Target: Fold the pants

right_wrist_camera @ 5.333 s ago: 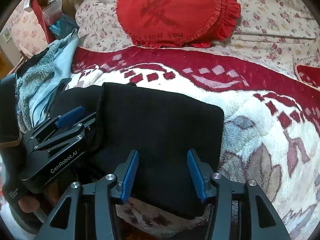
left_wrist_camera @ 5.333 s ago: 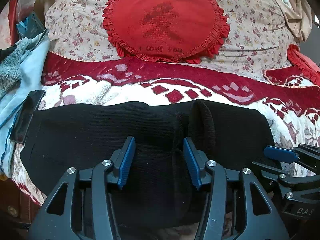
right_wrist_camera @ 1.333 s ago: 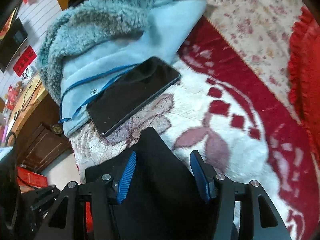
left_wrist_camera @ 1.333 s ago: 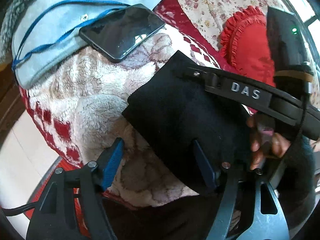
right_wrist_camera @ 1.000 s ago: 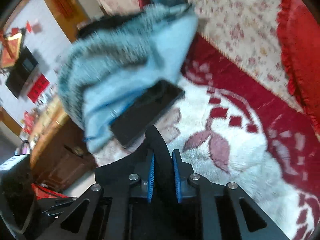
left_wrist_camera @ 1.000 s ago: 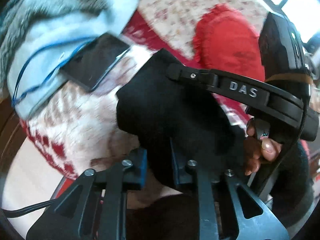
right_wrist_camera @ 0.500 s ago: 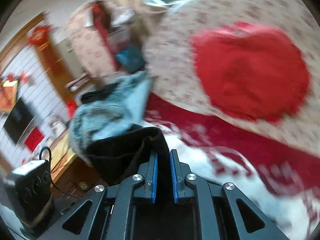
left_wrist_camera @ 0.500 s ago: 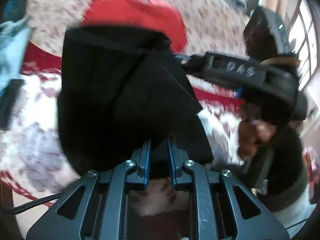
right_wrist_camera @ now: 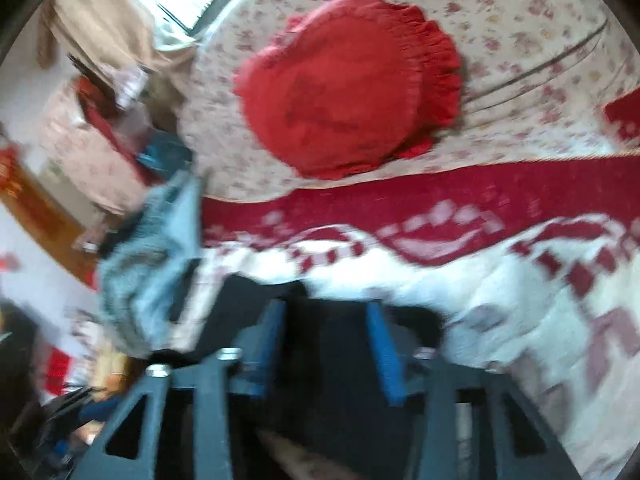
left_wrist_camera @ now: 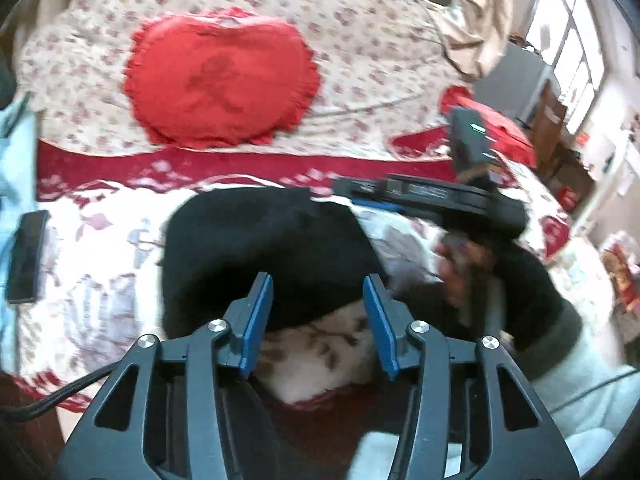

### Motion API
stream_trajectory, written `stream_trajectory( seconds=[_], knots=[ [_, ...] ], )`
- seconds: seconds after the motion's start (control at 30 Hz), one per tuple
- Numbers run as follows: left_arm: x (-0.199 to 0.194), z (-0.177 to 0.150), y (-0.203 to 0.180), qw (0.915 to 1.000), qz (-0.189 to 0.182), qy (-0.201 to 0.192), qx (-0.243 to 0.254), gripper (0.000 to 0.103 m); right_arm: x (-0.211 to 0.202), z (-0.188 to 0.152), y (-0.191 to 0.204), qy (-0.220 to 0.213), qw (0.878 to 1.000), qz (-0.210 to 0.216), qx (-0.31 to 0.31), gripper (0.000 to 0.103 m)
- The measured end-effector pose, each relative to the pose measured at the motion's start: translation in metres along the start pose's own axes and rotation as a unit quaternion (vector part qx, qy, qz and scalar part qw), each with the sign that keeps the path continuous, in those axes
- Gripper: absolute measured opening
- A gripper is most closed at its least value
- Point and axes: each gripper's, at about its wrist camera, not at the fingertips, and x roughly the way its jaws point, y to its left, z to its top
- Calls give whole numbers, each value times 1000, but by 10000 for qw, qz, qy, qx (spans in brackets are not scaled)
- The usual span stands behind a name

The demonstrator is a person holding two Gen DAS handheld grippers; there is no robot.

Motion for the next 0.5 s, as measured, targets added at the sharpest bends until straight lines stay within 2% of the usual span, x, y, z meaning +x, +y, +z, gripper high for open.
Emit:
stream_trajectory(
  seconds=[0.07,0.1,0.2,0.27,0.33,0.4,0.5],
  knots=[
    [6,3,13,9991,401,-13,-102,46,5,-5,2,80,9989,415,190,49],
    [9,2,21,9986,473,23,-216,46,11,-8,5,179,9979,544,304,50],
    [26,0,51,9956,635,128,-680,46,33,-13,9,380,9982,286,360,53],
    [34,-11,58,9943,649,284,-791,46,43,-12,8,432,9975,245,497,54],
    [47,-20,56,9943,567,519,-743,47,48,-12,5,396,9952,472,755,55],
    [58,-27,47,9946,598,697,-484,47,52,-13,2,394,9927,667,929,57],
    [69,-33,36,9942,496,907,-309,47,61,-17,6,625,9932,526,835,58]
  ],
)
